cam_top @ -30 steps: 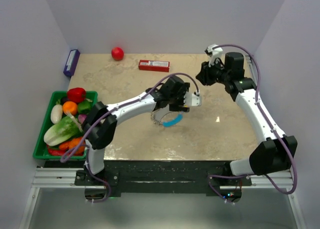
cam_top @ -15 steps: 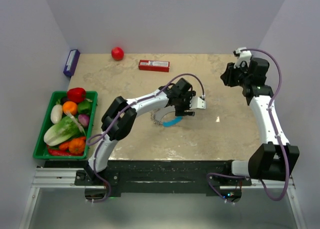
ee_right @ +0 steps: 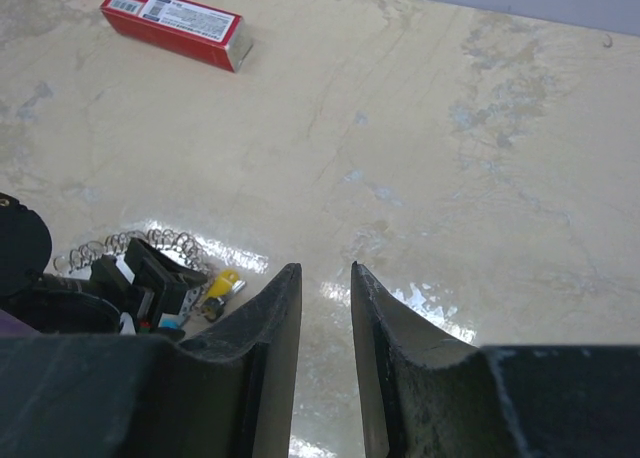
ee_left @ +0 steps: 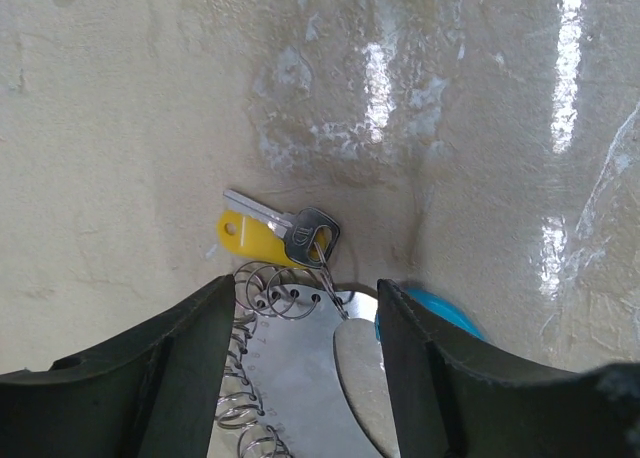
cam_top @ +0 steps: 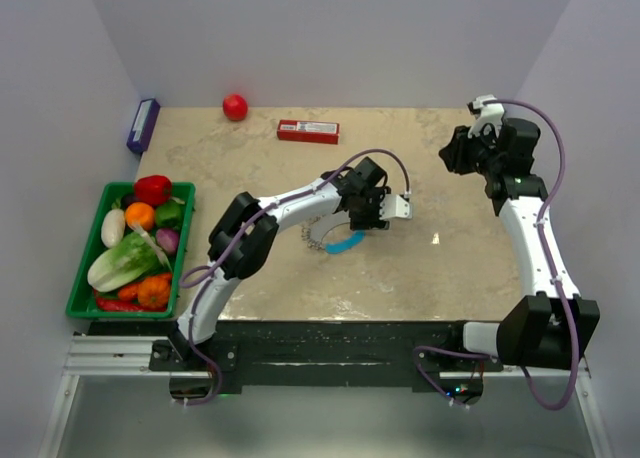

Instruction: Remove the keys from the keyring

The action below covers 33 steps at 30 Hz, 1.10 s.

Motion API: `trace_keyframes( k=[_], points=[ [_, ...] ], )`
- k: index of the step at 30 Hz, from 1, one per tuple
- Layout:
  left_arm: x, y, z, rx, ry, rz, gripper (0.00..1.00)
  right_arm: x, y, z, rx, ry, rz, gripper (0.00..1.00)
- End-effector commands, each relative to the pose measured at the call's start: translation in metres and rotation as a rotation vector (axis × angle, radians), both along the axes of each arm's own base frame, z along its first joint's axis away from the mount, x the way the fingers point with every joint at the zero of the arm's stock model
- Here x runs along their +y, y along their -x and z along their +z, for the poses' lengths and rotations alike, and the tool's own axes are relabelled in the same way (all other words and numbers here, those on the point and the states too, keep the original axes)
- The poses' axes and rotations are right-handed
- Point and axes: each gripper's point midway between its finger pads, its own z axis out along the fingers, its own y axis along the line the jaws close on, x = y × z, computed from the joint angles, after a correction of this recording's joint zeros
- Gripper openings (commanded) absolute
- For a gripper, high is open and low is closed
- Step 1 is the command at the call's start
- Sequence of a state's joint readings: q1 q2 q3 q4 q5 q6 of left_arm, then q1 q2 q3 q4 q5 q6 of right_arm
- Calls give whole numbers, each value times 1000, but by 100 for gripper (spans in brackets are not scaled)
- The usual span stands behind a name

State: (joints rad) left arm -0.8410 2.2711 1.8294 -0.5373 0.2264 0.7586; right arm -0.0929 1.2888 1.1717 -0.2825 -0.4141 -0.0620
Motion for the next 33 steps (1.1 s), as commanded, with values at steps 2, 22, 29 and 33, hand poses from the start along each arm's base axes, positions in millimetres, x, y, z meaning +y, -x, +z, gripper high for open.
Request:
trace_keyframes(
  k=[2, 22, 29, 33],
  points=[
    [-1, -2, 10, -15, 7, 14, 64, 4, -1, 15, -56, -20, 16, 30],
    [8, -4, -11, 15, -31, 27, 56, 8, 1, 15, -62, -32, 36, 28],
    [3, -6, -13, 17, -20, 32, 49, 9, 2, 13, -56, -37, 46, 29],
    [2, -7, -13, 16, -20, 33, 41, 10, 2, 15, -62, -38, 50, 31]
  ],
)
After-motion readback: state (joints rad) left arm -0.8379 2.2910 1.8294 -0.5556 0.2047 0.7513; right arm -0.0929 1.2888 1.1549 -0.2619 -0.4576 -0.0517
